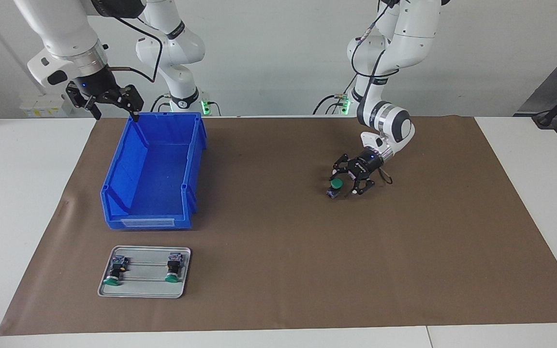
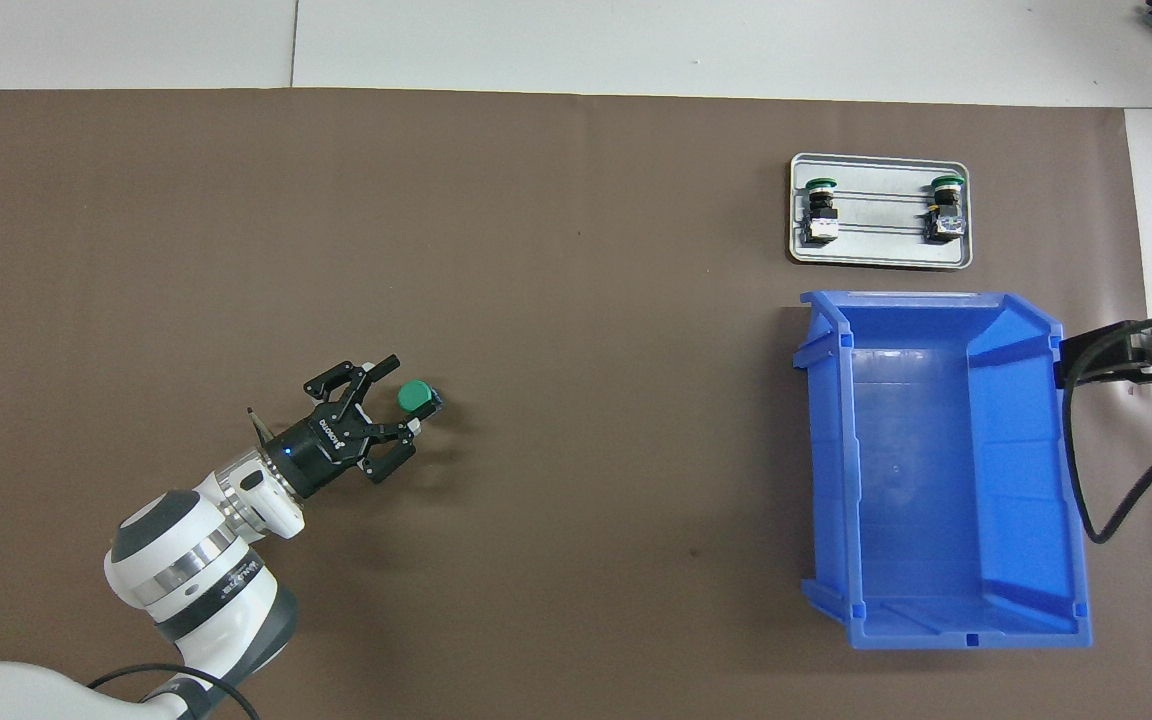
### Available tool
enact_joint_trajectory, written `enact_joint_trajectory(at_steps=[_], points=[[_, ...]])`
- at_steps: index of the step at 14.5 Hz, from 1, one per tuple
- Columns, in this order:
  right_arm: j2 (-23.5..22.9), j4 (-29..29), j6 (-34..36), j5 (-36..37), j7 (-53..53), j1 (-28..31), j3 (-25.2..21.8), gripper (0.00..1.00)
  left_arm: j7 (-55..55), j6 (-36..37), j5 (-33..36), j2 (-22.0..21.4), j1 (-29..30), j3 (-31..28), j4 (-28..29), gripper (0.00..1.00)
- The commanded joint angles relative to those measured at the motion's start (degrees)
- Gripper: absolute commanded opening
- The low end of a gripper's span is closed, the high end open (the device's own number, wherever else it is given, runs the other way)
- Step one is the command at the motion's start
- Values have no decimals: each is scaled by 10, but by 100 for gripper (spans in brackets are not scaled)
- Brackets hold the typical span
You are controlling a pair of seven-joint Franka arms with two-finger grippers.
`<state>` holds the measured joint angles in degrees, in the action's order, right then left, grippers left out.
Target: Place and press button with both arms
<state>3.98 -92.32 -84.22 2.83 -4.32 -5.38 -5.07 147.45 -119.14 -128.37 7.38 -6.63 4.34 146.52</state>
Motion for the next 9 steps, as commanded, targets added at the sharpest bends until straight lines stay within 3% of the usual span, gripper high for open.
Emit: enact_joint_trajectory(at_steps=[1,5,9], points=[[15,-19,-38,-19,-15,7,2,100,-52,-96,7,-67,-41,-3,9,77],[6,-8,-43,-26,-45,7,2,100,-77,-168,10,-87,-66,-2,5,76],[0,0,-43,-28,-39,9,2,100,-131,-188,87,-104,-60,-4,3,75]])
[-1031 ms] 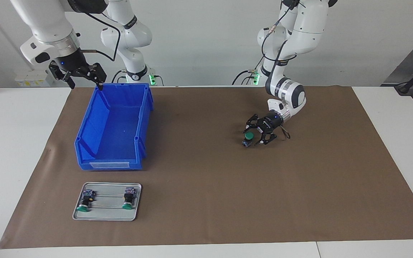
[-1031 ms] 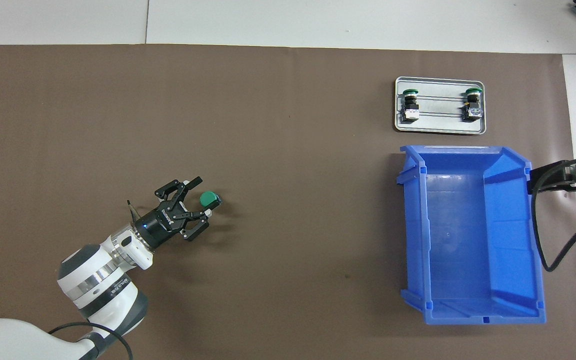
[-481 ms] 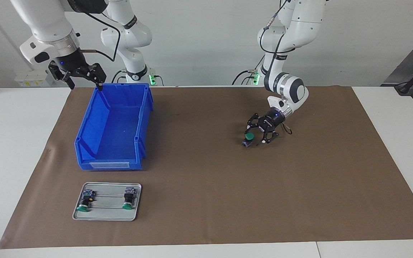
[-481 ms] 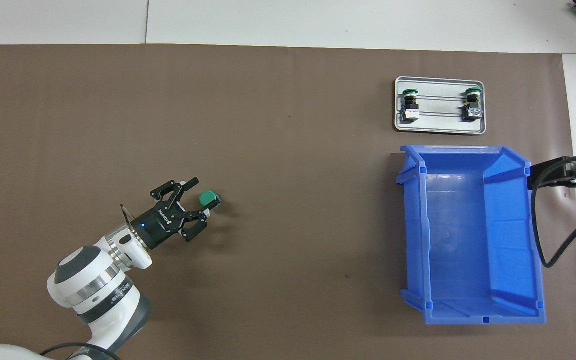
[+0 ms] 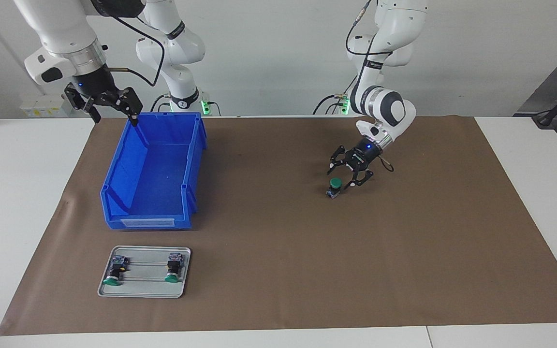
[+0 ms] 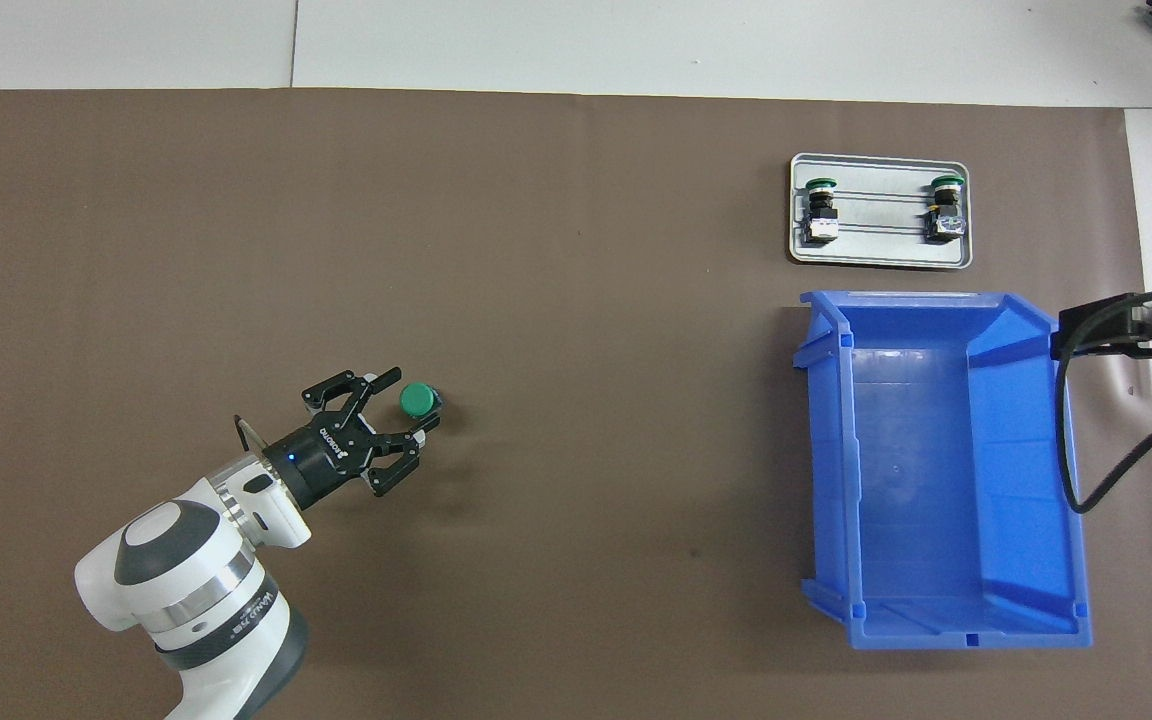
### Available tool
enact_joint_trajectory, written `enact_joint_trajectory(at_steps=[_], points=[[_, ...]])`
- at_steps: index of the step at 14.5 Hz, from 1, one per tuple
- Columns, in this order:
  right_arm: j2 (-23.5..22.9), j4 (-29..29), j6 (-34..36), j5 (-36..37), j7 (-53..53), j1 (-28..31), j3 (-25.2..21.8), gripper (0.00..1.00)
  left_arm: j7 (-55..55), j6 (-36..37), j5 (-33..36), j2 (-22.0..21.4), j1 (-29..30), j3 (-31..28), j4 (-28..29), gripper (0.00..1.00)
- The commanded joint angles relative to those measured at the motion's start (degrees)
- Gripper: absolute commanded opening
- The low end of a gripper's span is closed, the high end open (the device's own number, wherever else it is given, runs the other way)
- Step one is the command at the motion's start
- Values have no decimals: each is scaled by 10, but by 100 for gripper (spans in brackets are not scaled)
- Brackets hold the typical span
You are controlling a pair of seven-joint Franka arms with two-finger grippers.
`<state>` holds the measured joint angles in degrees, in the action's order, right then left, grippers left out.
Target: Place and press button with both arms
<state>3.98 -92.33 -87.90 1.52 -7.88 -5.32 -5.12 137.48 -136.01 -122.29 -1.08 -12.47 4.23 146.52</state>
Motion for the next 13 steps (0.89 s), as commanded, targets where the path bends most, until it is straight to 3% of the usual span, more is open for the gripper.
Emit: enact_joint_trajectory(at_steps=[1,6,13], points=[[0,0,-7,-15,-4,7,3,100,-42,-21,41,-21,-1,-5,-1,75],[1,-3,-7,-15,-3,9,3,100,-162,-12,207,-26,31,-8,-25,73],[2,-7,-7,-16,-2,12,3,100,-344,8,349,-26,61,-9,-77,73]])
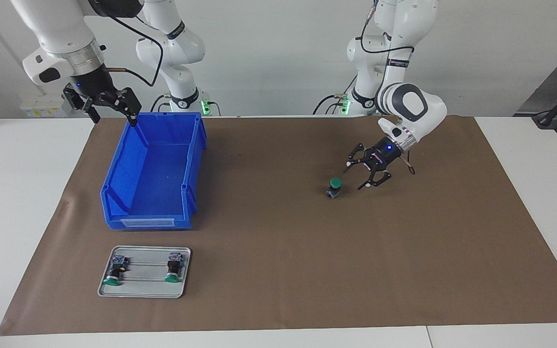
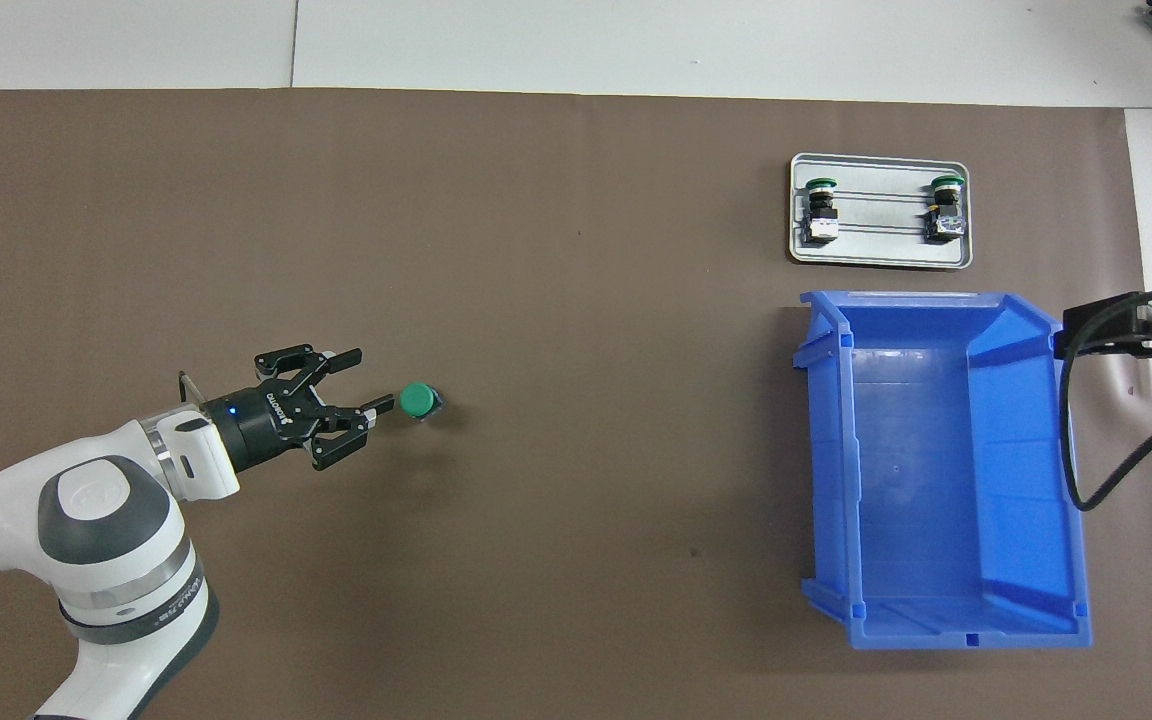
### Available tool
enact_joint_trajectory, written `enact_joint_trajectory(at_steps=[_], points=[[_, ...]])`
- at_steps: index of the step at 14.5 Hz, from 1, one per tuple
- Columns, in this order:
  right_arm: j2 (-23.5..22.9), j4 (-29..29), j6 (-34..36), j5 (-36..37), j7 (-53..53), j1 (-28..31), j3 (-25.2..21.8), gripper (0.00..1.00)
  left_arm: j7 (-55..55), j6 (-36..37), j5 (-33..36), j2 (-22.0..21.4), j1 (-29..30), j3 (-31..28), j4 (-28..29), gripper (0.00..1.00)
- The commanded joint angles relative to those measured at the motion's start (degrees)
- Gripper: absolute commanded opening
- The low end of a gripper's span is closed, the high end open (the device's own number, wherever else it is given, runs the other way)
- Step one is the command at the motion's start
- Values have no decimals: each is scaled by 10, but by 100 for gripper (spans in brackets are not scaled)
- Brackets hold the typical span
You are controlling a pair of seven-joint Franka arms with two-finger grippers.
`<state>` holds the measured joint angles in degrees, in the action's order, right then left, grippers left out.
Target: Place and press button with both arms
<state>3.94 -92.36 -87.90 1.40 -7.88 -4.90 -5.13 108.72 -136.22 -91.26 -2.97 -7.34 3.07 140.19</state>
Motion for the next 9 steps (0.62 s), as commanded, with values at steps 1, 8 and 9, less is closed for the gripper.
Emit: enact_joint_trajectory(at_steps=[1,8,9], points=[[4,-6,-7,-15,-2,8,3,100,-88,10,59,-8,9,2,-18,72],[4,-7,-7,-15,-2,8,3,100,-370,38,297,-6,9,0,-90,41],[4,-8,-7,-15,-2,8,3,100,-417,50,345,-4,10,0,-107,36]])
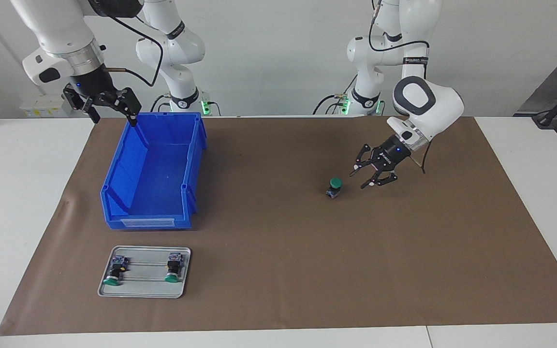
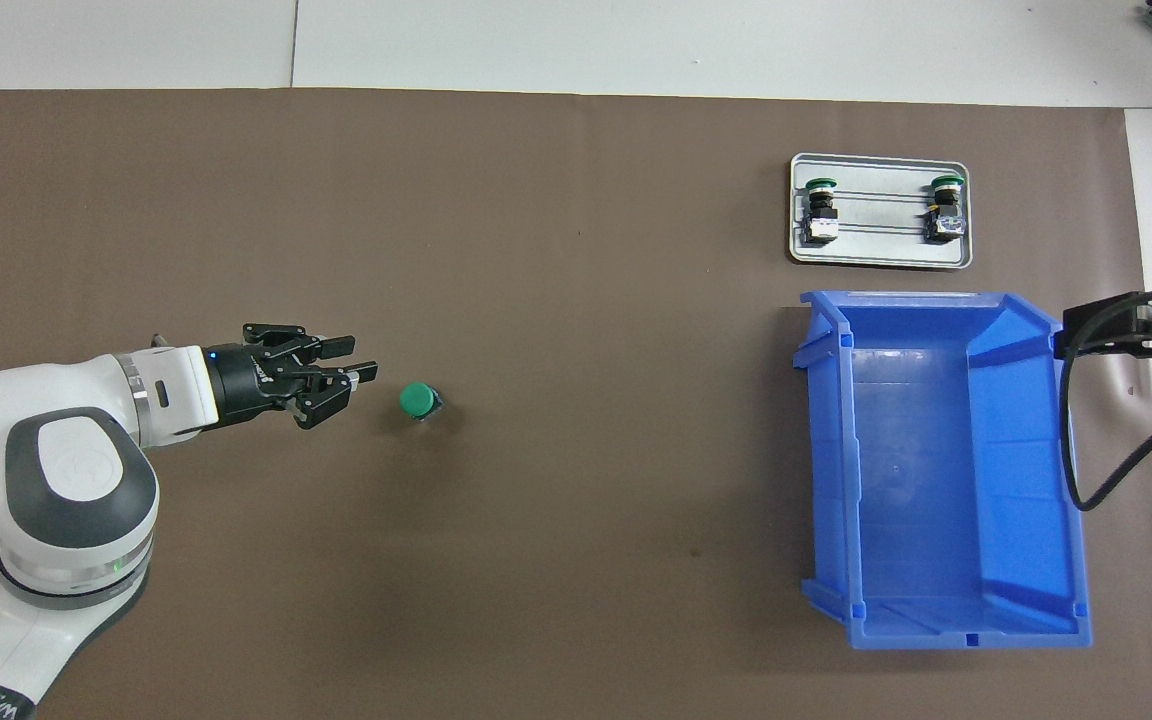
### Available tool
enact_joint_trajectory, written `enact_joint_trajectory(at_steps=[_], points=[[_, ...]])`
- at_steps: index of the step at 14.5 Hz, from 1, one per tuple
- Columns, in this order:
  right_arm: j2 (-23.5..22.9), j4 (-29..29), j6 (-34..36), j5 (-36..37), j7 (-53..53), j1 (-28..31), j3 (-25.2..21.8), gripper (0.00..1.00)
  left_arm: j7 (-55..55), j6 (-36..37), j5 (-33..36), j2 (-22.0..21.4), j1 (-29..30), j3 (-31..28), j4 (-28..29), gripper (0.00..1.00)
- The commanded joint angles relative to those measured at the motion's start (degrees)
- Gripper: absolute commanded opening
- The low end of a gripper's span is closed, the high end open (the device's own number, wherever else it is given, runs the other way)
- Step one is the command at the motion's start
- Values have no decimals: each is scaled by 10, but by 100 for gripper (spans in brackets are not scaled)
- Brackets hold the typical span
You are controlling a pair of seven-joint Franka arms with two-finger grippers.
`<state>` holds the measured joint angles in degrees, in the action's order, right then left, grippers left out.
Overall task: Place and press button with both arms
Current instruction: 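Move the left gripper over the top of the upright button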
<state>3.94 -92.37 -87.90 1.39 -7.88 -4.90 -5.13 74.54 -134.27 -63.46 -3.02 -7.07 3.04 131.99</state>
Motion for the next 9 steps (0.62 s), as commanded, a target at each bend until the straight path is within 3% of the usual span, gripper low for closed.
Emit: enact_joint_trajectory(at_steps=[1,4,9], points=[[4,-8,-7,-15,-2,8,3,100,-121,44,116,-1,7,0,-44,32],[5,-8,-7,-15,-2,8,3,100,-229,81,205,4,7,0,-85,0],[5,-8,-7,-15,-2,8,3,100,-392,84,371,18,-30,6,-128,0]])
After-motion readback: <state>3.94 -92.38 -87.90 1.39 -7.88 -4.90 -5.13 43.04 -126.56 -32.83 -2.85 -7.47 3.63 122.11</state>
